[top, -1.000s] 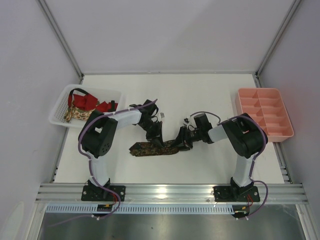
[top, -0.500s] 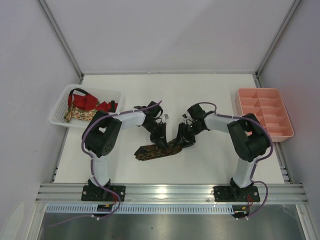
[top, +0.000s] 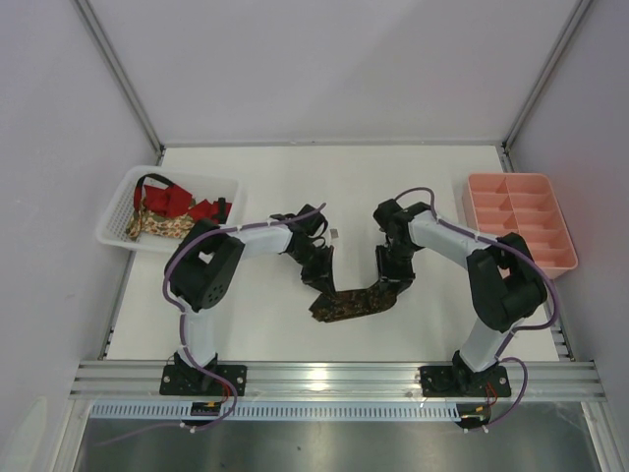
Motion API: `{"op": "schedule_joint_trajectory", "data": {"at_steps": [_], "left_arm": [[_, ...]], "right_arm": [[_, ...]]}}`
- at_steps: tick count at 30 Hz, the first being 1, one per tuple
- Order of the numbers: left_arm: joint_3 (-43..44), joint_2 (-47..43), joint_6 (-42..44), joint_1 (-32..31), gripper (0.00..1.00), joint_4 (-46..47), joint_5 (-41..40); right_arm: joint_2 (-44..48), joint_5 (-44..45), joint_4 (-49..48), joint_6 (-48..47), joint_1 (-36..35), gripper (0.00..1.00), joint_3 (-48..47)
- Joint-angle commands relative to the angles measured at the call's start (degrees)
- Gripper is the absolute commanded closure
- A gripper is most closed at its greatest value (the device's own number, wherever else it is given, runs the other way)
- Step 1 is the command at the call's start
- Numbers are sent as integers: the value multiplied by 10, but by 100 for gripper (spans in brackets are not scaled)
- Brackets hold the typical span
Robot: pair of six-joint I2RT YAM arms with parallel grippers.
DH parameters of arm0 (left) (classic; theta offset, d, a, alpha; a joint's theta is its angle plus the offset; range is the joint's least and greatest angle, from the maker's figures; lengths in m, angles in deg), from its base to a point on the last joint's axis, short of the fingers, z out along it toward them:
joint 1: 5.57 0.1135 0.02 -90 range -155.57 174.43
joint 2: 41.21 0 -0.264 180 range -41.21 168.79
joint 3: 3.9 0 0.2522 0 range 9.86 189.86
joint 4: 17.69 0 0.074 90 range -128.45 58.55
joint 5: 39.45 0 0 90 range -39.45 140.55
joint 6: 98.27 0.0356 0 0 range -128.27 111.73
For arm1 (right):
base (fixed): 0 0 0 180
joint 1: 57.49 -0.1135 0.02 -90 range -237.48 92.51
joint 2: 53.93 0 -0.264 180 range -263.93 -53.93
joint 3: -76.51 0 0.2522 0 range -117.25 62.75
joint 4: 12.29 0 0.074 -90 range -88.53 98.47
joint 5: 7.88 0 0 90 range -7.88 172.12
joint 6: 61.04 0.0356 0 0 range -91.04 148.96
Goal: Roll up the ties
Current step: Roll the tie
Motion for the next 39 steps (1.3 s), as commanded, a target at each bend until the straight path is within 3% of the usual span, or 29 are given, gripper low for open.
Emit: {"op": "schedule_joint_trajectory", "data": {"at_steps": [1, 21, 30, 39], "left_arm": [[-19, -16, -8, 2, 98, 20, -3], [-102, -74, -12, 30, 99, 29, 5], [-187, -131, -4, 78, 99, 24, -5], [-223, -192, 25, 119, 99, -10, -22]], "right_arm": [[16, 112, 68, 7, -15, 100, -33], [-77, 461, 203, 120, -160, 100, -114], [-151, 495, 207, 141, -204, 100, -132], [-217, 431, 183, 155, -264, 100, -170]]}}
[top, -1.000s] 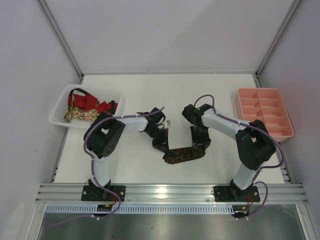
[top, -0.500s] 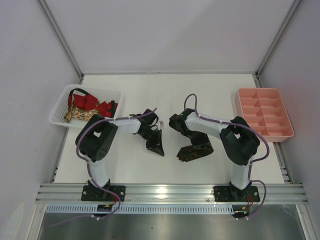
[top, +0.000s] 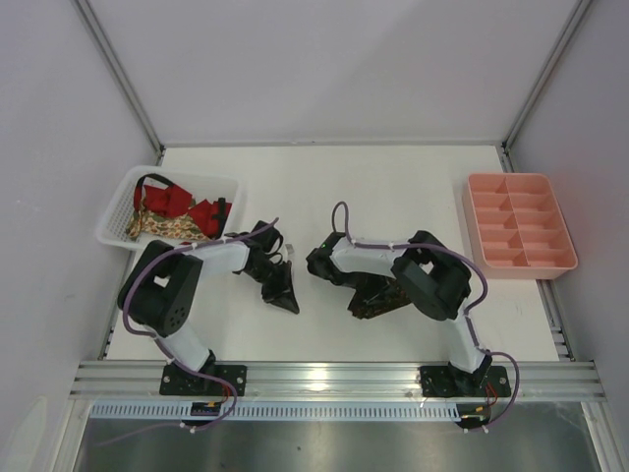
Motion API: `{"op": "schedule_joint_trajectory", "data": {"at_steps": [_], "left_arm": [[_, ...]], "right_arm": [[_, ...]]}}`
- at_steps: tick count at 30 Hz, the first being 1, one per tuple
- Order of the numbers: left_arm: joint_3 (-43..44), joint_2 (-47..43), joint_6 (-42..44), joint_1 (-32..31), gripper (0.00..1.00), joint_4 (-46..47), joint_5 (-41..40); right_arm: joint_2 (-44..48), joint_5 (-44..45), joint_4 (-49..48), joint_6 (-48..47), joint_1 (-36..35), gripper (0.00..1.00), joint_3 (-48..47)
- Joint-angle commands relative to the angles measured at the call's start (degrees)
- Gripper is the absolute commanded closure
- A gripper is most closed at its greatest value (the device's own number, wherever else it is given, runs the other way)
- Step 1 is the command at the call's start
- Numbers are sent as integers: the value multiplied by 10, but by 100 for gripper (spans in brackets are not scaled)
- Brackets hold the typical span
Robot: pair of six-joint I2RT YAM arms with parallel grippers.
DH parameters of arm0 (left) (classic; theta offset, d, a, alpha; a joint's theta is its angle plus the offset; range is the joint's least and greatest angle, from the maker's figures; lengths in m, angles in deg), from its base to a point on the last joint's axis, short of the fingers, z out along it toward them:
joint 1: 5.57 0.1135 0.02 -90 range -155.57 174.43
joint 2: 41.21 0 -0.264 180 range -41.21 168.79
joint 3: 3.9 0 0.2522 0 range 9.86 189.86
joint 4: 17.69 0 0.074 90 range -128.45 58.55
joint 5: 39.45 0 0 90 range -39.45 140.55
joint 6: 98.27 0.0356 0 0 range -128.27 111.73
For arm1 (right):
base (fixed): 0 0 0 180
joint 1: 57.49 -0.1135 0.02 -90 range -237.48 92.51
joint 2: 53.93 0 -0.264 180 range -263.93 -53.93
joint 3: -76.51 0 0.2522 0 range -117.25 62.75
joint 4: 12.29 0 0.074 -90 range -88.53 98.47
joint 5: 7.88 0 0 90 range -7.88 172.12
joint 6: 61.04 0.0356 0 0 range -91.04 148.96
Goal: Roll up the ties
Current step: Roll the tie
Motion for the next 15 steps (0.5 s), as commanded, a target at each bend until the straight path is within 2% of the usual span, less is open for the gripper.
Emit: {"op": "schedule_joint_trajectory", "data": {"at_steps": [1, 5, 9, 15], "left_arm": [[-7, -36, 26, 18, 100, -9, -4], [-5, -41, 38, 28, 100, -16, -2], [-5, -41, 45, 34, 99, -20, -1], [3, -40, 52, 36, 99, -31, -2]], "right_arm": [[-23, -32, -28, 26, -19, 100, -21], [-29, -68, -63, 18, -24, 94, -6], [-11, -105, -95, -2, -22, 74, 2], [33, -187, -137, -39, -7, 54, 2]]}}
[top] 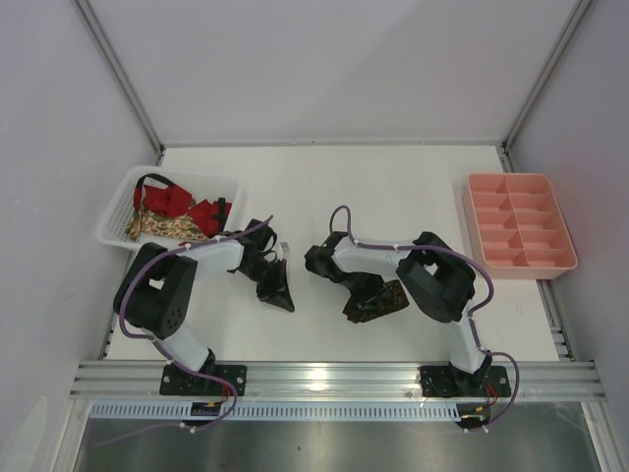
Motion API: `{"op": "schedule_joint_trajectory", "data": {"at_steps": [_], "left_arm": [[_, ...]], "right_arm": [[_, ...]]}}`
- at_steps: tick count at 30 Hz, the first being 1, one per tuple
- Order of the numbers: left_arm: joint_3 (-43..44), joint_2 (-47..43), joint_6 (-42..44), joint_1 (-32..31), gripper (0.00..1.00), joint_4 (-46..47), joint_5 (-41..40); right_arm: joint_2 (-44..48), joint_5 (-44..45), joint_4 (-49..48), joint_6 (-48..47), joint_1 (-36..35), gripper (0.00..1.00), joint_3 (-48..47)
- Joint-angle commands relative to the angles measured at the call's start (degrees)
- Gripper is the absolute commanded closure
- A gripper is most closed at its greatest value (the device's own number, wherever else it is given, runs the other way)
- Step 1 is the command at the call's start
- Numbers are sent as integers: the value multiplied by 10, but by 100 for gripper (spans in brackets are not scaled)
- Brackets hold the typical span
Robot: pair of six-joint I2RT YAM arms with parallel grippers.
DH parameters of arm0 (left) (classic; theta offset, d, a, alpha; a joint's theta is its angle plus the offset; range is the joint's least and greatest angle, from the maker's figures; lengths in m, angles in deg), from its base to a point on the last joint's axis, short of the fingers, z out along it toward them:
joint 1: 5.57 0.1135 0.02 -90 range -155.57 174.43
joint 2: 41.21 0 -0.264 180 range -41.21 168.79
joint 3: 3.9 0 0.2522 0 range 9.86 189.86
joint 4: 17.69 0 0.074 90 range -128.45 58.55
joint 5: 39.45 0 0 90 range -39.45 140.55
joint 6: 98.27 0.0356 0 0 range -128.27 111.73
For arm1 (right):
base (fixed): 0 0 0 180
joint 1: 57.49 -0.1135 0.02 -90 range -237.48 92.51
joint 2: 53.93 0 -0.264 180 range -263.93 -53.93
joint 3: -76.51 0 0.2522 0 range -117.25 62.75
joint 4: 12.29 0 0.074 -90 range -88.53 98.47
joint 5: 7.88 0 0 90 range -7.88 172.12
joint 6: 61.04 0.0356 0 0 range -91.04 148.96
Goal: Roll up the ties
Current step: Roll the tie, then place the rolled tie into the container
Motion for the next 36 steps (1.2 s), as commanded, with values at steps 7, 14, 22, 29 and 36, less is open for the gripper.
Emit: {"op": "schedule_joint_trajectory", "data": {"at_steps": [7, 14, 22, 29, 36], "left_arm": [[36, -18, 20, 7, 100, -30, -11], [76, -23, 1, 4, 100, -41, 9], [168, 29, -78, -61, 99, -10, 61], [269, 126, -139, -120, 98, 12, 83], [327, 183, -175, -141, 97, 29, 102]], "right_arm": [[77, -176, -140, -37, 8, 34, 19], [211, -266, -174, -44, 64, 30, 21], [327, -416, -220, -99, 266, 23, 114], [311, -573, -286, -157, 416, 21, 228], [263, -682, -374, -164, 431, 18, 273]]}}
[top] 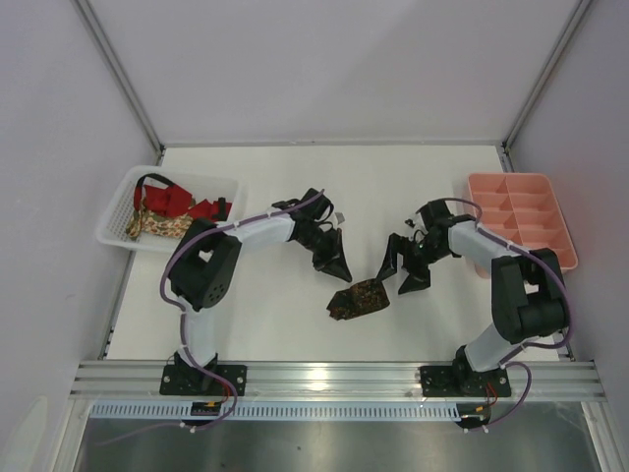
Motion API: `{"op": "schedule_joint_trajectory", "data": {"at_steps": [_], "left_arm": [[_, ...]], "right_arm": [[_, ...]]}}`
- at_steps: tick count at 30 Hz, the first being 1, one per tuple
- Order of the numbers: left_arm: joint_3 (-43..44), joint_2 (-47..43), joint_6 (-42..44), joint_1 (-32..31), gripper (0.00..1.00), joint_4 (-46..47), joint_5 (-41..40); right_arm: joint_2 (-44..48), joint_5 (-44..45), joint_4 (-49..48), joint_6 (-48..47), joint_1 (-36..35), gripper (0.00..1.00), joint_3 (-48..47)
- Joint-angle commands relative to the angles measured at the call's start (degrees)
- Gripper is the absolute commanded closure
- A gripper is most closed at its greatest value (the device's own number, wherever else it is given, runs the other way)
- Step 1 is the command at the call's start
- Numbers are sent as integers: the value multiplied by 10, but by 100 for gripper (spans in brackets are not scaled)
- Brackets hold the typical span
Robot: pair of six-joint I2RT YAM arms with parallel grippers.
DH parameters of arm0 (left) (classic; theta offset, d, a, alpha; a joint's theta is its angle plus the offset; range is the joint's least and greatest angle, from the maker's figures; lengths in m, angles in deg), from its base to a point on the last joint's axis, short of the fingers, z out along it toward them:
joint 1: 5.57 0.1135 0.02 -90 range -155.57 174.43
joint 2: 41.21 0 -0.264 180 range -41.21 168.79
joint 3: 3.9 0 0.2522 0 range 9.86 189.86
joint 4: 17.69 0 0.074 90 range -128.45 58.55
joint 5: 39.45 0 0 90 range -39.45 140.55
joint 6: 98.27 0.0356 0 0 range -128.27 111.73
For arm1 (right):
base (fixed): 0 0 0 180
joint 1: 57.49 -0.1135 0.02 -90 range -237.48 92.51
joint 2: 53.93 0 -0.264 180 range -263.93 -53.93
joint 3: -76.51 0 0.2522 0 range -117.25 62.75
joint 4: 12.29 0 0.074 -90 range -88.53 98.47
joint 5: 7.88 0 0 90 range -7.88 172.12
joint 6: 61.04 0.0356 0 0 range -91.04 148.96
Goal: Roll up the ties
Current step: Place the rolled tie into the container
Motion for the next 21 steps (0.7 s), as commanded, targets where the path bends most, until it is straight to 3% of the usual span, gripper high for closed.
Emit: {"op": "schedule_joint_trajectory", "data": {"at_steps": [1, 12, 21], "left_arm": [[42, 21, -35, -15, 97, 14, 27], [72, 59, -57, -48, 97, 23, 51], [35, 58, -46, -51, 97, 32, 76]], "right_arm": [[-19, -99, -69, -21, 6, 18, 10], [-50, -128, -105, -28, 24, 14, 39], [-72, -151, -133, -23, 29, 11, 49]]}}
